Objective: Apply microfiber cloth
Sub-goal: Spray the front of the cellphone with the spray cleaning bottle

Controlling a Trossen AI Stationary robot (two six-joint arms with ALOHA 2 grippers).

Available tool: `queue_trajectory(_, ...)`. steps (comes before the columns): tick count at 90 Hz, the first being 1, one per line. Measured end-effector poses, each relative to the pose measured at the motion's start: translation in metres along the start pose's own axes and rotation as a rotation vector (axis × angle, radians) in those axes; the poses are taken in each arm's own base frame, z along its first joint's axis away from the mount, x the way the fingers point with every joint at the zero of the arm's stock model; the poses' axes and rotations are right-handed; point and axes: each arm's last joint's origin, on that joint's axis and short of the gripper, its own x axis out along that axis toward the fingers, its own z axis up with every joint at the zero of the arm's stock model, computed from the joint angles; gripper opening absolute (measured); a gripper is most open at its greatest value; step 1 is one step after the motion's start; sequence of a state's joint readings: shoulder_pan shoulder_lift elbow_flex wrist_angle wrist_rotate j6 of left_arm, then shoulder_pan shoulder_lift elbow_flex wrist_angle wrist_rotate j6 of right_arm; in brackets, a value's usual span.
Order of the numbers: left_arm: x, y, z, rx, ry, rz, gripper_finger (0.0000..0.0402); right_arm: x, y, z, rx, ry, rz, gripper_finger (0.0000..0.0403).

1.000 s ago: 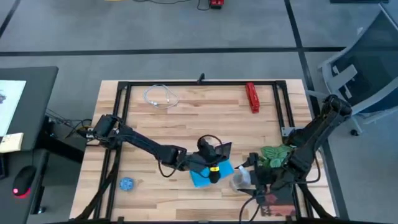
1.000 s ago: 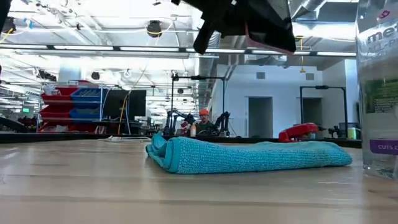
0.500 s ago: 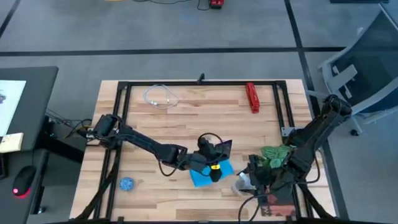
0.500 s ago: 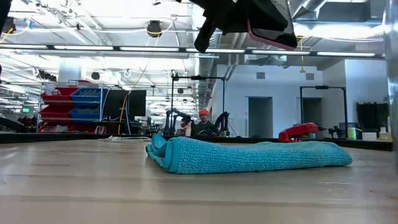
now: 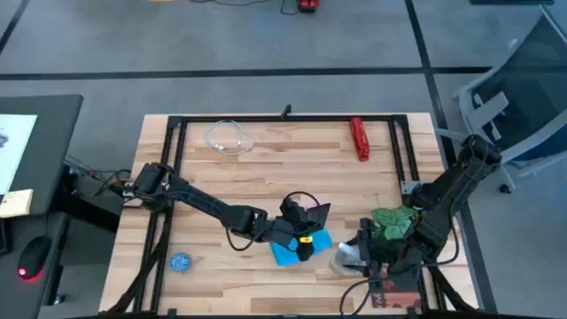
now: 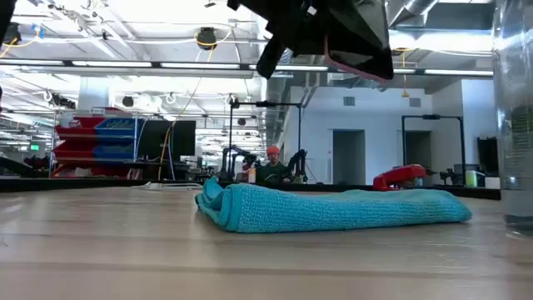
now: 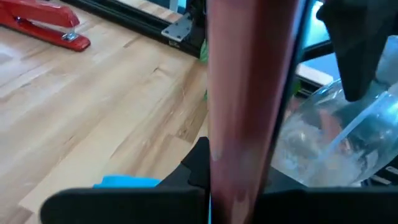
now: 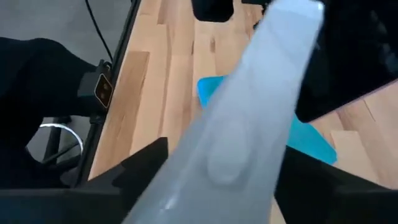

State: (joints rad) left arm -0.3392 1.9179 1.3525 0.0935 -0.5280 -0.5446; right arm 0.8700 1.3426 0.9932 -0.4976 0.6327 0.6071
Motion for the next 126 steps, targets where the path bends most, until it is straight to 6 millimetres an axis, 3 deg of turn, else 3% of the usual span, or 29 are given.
queue_trajectory(32, -0.001, -0.001, -0.001, 0.028, 0.005, -0.013, 0.0008, 0.001, 0.004, 0.004, -0.132, -0.036, 0.042, 0.0266)
queue_trajectory(80, -0.007, -0.004, -0.016, 0.092, 0.13, -0.018, 0.0008, -0.023, -0.009, 0.0, 0.028, 0.027, -0.016, 0.0265)
queue_trajectory(102, -0.007, 0.011, -0.051, 0.079, 0.173, 0.006, 0.0008, -0.044, -0.017, -0.004, 0.113, 0.156, -0.131, 0.0253)
queue_trajectory(126, -0.008, 0.036, -0.085, 0.05, 0.152, 0.002, 0.0008, -0.055, -0.018, -0.004, 0.143, 0.185, -0.162, 0.0196)
